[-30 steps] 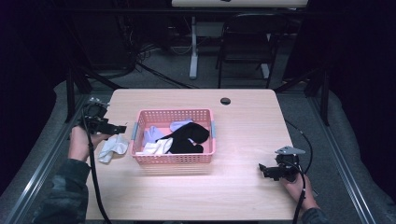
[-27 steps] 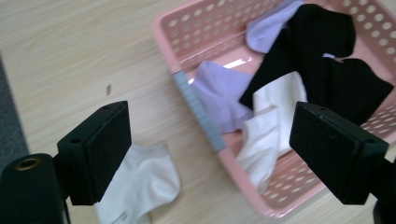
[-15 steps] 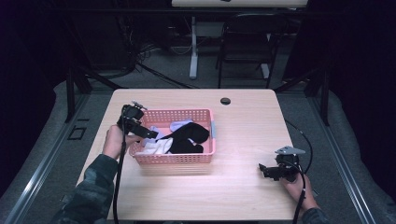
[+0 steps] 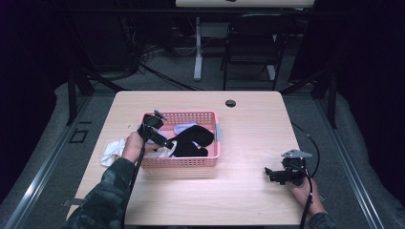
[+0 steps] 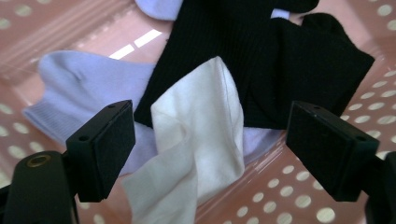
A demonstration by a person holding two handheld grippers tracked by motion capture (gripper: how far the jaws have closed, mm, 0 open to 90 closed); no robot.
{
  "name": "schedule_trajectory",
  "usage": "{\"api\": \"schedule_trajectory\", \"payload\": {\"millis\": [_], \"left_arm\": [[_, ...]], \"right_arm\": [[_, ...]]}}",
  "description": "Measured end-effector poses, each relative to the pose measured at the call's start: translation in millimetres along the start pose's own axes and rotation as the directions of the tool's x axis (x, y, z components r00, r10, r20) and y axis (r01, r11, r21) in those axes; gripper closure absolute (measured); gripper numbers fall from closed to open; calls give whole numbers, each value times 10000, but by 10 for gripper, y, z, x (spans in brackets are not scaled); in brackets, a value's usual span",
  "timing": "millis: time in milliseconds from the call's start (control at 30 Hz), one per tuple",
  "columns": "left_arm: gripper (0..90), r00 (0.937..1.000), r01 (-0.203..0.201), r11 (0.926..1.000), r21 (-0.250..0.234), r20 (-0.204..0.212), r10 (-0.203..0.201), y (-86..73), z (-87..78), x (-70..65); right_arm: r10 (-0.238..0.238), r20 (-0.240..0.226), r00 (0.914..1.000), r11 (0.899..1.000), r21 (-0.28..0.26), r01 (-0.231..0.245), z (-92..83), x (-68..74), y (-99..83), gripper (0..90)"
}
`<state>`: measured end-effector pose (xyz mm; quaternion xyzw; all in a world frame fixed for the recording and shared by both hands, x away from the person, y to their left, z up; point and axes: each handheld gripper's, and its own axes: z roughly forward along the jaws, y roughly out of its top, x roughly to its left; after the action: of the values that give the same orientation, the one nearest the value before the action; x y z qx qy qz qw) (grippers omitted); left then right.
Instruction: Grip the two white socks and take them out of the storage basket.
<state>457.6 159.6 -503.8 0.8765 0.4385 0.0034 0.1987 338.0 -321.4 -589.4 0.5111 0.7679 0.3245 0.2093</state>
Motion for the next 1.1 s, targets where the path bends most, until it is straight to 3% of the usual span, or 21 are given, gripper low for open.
{"api": "schedule_trajectory", "payload": {"millis": [333, 633, 833, 1100], "left_arm": [[265, 9997, 201, 9972, 727, 135, -211, 31, 186, 19], [499, 9998, 212, 9942, 1051, -86, -204, -18, 205, 40], [717, 9998, 116, 9935, 1137, -154, -99, -46, 206, 53], [866, 9995, -208, 9931, 1154, -209, 234, -38, 200, 18]], "right_arm": [[-8, 10, 10000, 10000, 3, 8, 0, 0, 0, 0], [-20, 37, 10000, 10000, 16, 20, 0, -1, 0, 0], [-22, 36, 10000, 10000, 21, 22, -1, -1, 0, 0], [-19, 35, 10000, 10000, 16, 19, 0, -1, 0, 0]]}}
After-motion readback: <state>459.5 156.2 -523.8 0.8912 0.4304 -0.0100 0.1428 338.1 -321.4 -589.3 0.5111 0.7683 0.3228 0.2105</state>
